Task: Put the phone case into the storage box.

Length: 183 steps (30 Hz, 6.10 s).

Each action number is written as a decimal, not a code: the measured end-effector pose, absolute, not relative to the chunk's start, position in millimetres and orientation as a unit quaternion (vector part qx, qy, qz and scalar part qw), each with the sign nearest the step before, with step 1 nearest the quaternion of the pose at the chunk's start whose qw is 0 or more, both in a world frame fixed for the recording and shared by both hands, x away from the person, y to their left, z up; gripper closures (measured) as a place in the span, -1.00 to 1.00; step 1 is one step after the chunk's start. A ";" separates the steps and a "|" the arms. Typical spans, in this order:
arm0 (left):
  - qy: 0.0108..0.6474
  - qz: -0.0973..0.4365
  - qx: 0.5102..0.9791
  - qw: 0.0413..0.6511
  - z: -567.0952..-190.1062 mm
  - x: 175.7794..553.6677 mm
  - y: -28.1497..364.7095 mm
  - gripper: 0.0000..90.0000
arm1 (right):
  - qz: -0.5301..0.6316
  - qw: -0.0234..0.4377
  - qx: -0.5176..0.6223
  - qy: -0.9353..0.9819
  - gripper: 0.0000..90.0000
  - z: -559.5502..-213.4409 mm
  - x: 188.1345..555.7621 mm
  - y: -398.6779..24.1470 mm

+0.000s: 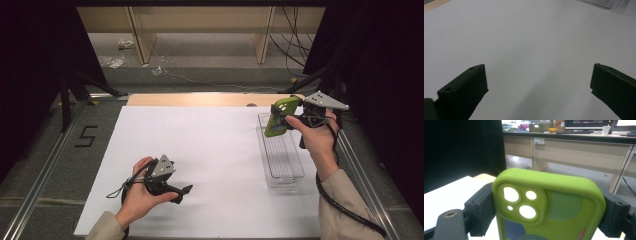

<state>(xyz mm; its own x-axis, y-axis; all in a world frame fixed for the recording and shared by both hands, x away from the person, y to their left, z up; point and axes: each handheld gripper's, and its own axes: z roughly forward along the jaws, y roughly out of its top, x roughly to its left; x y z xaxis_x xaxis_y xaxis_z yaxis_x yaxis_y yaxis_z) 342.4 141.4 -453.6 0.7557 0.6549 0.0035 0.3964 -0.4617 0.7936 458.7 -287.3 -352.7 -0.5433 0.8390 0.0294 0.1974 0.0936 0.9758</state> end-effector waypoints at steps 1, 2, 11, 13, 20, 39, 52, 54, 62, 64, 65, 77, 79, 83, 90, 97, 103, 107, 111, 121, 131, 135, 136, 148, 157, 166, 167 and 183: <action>0.313 0.156 0.840 0.415 -453.5 342.4 141.3 -0.99 | 0.555 0.289 0.381 0.680 -0.61 -352.9 458.9 -287.5; 0.313 0.156 0.840 0.415 -453.3 342.3 141.4 -0.99 | 0.554 0.290 0.382 0.680 -0.61 -353.4 459.2 -287.6; 0.313 0.157 0.839 0.415 -453.4 342.4 141.5 -0.99 | 0.551 0.292 0.387 0.679 -0.61 -357.0 462.4 -288.1; 0.314 0.159 0.838 0.416 -453.0 342.7 141.7 -0.98 | 0.551 0.293 0.389 0.678 -0.61 -357.7 463.4 -289.1; 0.314 0.157 0.839 0.416 -453.1 342.4 141.3 -0.98 | 0.548 0.295 0.393 0.677 -0.61 -359.6 465.7 -290.9; 0.314 0.156 0.839 0.416 -453.4 342.6 141.1 -0.98 | 0.540 0.302 0.396 0.679 -0.61 -363.4 472.9 -289.6; 0.314 0.157 0.839 0.415 -453.3 342.9 141.8 -0.98 | 0.537 0.307 0.397 0.678 -0.61 -363.0 478.7 -289.8; 0.314 0.157 0.840 0.415 -453.3 342.9 141.7 -0.98 | 0.537 0.308 0.397 0.678 -0.61 -363.4 479.5 -289.9; 0.315 0.157 0.839 0.414 -453.1 342.8 142.2 -0.98 | 0.534 0.309 0.399 0.678 -0.61 -364.2 482.9 -289.7; 0.315 0.157 0.839 0.414 -453.2 342.9 142.3 -0.98 | 0.534 0.310 0.399 0.678 -0.61 -364.5 484.0 -289.9; 0.315 0.157 0.839 0.414 -453.3 342.9 142.3 -0.98 | 0.534 0.310 0.399 0.678 -0.61 -364.6 484.5 -289.9; 0.316 0.158 0.838 0.416 -452.6 343.2 142.9 -0.98 | 0.526 0.314 0.399 0.683 -0.61 -368.1 491.0 -288.5; 0.316 0.158 0.838 0.416 -452.6 343.2 142.9 -0.98 | 0.525 0.314 0.399 0.683 -0.61 -368.7 492.1 -287.7; 0.317 0.158 0.837 0.417 -452.4 343.1 143.0 -0.98 | 0.525 0.313 0.397 0.684 -0.61 -369.2 494.0 -286.1; 0.317 0.159 0.837 0.417 -452.1 343.0 143.2 -0.98 | 0.524 0.313 0.398 0.685 -0.61 -369.3 495.7 -285.2; 0.318 0.158 0.837 0.417 -452.5 343.0 143.0 -0.98 | 0.522 0.313 0.396 0.687 -0.61 -370.6 497.8 -283.5; 0.318 0.158 0.837 0.416 -452.6 343.0 143.2 -0.98 | 0.521 0.315 0.395 0.689 -0.61 -371.2 500.1 -282.8; 0.318 0.158 0.837 0.417 -452.7 343.0 143.3 -0.98 | 0.520 0.314 0.396 0.689 -0.61 -371.8 501.2 -282.4; 0.318 0.158 0.837 0.417 -452.4 342.9 143.1 -0.98 | 0.520 0.313 0.396 0.689 -0.61 -372.5 502.3 -282.0; 0.318 0.159 0.836 0.417 -452.2 342.9 143.5 -0.98 | 0.518 0.314 0.396 0.690 -0.61 -373.1 505.3 -281.5; 0.318 0.159 0.837 0.417 -452.0 342.8 143.2 -0.98 | 0.518 0.314 0.395 0.691 -0.61 -375.0 508.9 -280.3; 0.318 0.159 0.837 0.417 -451.7 342.8 143.7 -0.98 | 0.517 0.314 0.396 0.691 -0.61 -375.2 510.2 -280.1; 0.318 0.159 0.837 0.417 -451.6 342.8 143.7 -0.98 | 0.517 0.314 0.396 0.691 -0.61 -375.5 510.5 -280.0; 0.317 0.159 0.837 0.416 -451.7 342.8 143.4 -0.98 | 0.515 0.314 0.397 0.692 -0.61 -376.5 513.6 -279.7; 0.318 0.159 0.837 0.417 -452.1 342.9 143.3 -0.98 | 0.513 0.316 0.397 0.692 -0.61 -377.6 516.6 -279.9; 0.318 0.159 0.837 0.416 -451.6 343.0 143.7 -0.98 | 0.509 0.318 0.399 0.693 -0.61 -379.4 521.2 -279.3; 0.318 0.158 0.837 0.417 -451.6 343.0 143.8 -0.98 | 0.509 0.318 0.399 0.693 -0.61 -379.8 521.7 -279.1; 0.318 0.159 0.836 0.417 -451.5 343.2 143.9 -0.98 | 0.503 0.320 0.404 0.693 -0.61 -384.8 528.4 -277.4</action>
<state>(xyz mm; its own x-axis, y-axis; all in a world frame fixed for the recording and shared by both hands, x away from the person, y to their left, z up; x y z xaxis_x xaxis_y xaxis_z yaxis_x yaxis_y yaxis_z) 343.2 143.9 -451.5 0.7469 0.6650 0.0002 0.3995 -0.4490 0.7992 528.4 -277.4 -384.8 -0.4684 0.8827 -0.0372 0.2383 0.1668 0.9568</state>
